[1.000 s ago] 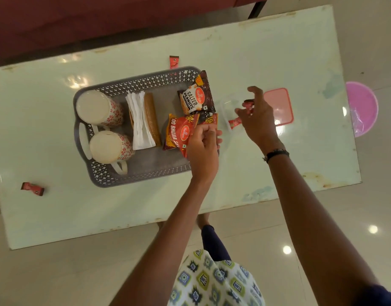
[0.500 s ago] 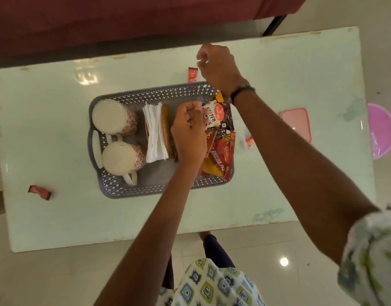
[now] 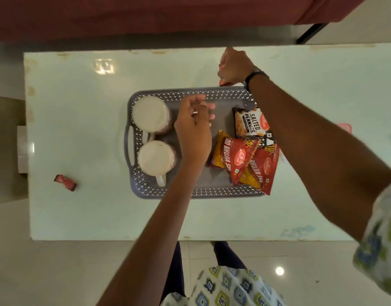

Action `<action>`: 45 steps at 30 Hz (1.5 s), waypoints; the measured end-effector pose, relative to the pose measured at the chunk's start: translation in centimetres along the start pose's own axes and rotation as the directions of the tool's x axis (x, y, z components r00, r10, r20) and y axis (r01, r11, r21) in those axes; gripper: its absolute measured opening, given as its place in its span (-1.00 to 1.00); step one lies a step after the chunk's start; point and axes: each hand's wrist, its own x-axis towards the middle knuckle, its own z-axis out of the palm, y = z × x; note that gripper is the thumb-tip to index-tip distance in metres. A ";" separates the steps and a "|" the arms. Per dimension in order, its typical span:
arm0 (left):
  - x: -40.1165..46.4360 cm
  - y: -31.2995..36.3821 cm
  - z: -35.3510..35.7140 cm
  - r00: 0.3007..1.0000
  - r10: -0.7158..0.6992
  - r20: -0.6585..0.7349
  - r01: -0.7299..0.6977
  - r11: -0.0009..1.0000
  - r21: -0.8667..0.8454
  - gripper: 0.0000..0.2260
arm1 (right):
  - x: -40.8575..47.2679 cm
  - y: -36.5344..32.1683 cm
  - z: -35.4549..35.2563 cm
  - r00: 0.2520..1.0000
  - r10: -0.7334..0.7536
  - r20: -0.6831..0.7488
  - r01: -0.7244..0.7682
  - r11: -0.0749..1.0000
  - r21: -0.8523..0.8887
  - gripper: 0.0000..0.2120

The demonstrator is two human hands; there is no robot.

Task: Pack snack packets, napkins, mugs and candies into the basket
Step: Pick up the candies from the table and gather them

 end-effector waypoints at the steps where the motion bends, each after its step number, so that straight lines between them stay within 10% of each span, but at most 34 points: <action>1: 0.1 0.2 -0.8 1.000 0.006 -0.010 -0.006 1.000 -0.010 -0.90 | -0.6 -1.0 -0.1 0.998 -0.022 -0.062 0.027 0.996 0.080 -0.67; 11: 1.3 -3.3 -16.2 0.911 -0.033 -0.410 0.037 0.999 0.003 -0.83 | -12.7 -16.0 9.7 0.880 -0.475 0.027 0.436 0.828 0.352 -0.83; 20: 2.5 -11.9 -29.5 0.705 -0.191 -0.683 0.503 0.813 0.293 -0.65 | -17.3 -20.9 21.3 0.850 -0.450 0.273 0.345 0.869 0.356 -0.85; 25: 3.1 -14.3 -31.4 0.810 -0.227 -0.541 0.492 0.765 0.416 -0.71 | -18.5 -20.8 23.2 0.870 -0.403 0.284 0.297 0.888 0.351 -0.84; 33: 1.6 -10.8 -29.7 0.903 -0.195 -0.383 0.244 0.966 0.083 -0.89 | -20.6 -19.6 21.9 0.918 -0.323 0.231 0.184 0.861 0.474 -0.86; 39: -3.2 -4.3 -21.7 0.974 0.061 -0.217 -0.047 0.996 0.070 -0.89 | -22.7 -16.2 15.6 0.997 -0.075 0.016 0.039 0.676 0.736 -0.85; 45: -7.0 -0.8 -11.5 0.999 0.016 -0.036 -0.016 1.000 -0.015 -0.88 | -25.0 -6.9 8.6 0.999 0.020 -0.034 0.019 0.515 0.857 -0.81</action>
